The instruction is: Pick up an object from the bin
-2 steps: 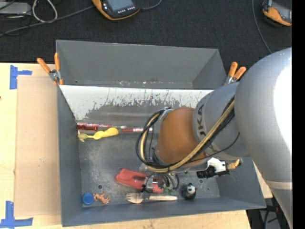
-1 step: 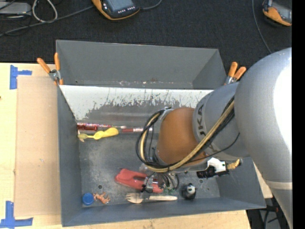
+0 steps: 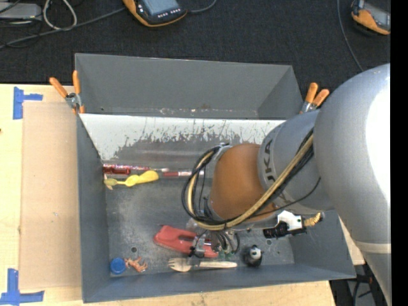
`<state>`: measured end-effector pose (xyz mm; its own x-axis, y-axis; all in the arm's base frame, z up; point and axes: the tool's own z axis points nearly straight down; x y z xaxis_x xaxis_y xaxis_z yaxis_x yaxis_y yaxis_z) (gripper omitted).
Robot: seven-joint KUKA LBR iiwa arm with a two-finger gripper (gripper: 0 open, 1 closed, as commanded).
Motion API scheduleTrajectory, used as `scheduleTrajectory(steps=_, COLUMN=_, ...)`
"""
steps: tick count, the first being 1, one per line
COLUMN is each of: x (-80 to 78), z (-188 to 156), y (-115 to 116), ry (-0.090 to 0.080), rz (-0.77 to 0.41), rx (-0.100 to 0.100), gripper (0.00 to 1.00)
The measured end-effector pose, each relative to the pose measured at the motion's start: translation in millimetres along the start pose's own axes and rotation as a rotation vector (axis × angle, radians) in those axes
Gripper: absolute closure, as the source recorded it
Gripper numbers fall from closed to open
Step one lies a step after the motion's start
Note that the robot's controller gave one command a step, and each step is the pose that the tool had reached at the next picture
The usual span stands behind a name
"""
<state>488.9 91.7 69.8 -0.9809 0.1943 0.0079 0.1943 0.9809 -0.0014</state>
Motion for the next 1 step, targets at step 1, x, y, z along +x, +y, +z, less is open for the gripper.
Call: scheduleTrajectory(steps=1, x=11.0, z=-213.7, y=7.5, ry=0.002, rz=-0.089, rx=0.0, gripper=1.0)
